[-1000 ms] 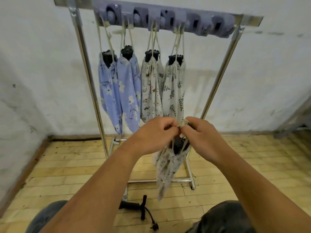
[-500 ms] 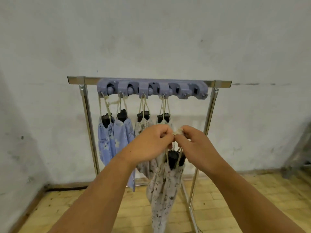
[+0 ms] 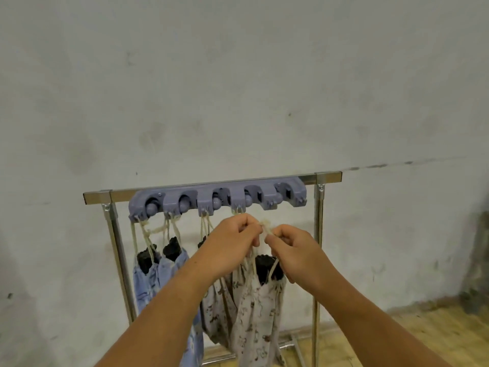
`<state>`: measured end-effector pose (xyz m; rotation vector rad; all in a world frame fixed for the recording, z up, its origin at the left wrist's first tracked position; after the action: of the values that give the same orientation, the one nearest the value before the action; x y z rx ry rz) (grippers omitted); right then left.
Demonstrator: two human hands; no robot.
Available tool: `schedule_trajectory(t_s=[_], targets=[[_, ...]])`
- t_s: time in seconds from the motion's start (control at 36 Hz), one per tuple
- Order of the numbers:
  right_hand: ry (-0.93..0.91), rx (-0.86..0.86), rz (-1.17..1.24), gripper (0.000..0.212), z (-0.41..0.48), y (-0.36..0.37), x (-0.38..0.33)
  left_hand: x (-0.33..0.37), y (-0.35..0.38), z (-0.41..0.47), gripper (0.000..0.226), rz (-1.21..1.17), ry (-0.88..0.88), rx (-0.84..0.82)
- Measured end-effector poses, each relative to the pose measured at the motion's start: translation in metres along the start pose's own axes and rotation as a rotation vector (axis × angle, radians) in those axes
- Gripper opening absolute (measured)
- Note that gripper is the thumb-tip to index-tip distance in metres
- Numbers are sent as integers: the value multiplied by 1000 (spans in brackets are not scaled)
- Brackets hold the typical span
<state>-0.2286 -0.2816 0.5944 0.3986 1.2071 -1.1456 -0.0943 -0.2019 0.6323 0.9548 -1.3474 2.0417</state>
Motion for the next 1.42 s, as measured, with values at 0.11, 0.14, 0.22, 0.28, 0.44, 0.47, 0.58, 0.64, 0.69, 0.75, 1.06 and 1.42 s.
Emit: schedule_trajectory(t_s=[0.11, 0.14, 0.22, 0.28, 0.44, 0.47, 0.58, 0.64, 0.69, 0.75, 1.06, 1.42], targets=[[-49, 112, -68, 23, 13, -10, 12, -3, 7, 18, 24, 44, 6, 11], [-55, 139, -76, 21, 16, -12, 14, -3, 7, 21, 23, 70, 17, 21], [-91, 200, -96, 17, 29, -19, 17, -4, 7, 35, 22, 138, 52, 59], [-101, 220, -69, 14, 38, -20, 18, -4, 8, 44, 21, 127, 54, 99], [-84, 330, -7, 13, 63, -21, 22, 3, 14, 70, 21, 55, 29, 204], [-75, 345, 11, 13, 67, -21, 24, 4, 16, 73, 21, 51, 27, 212], [-51, 365, 48, 14, 78, -18, 32, -1, 20, 87, 22, 49, -9, 246], [-37, 350, 10, 17, 82, -15, 35, -5, 22, 91, 22, 33, -28, 253], [-21, 347, -28, 19, 85, -13, 38, -7, 24, 93, 20, 2, -38, 252], [-12, 342, -26, 20, 88, -13, 41, -9, 27, 94, 19, -1, -38, 258], [36, 188, -72, 21, 83, 0, 67, -28, 43, 90, 24, 41, -84, 139], [147, 297, -20, 30, 48, -14, 87, -60, 35, 57, 18, 124, -81, 46]])
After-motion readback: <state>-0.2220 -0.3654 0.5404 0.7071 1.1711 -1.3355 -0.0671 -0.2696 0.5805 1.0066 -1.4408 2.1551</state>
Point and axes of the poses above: each hand's wrist, its own z-axis towards the middle knuckle, its own y-axis out of the palm, x = y × z, the point moved 4 cm from there along z, towards the middle knuckle, and after that the axes turned 3 degrees about z, right-handed, at the moved point
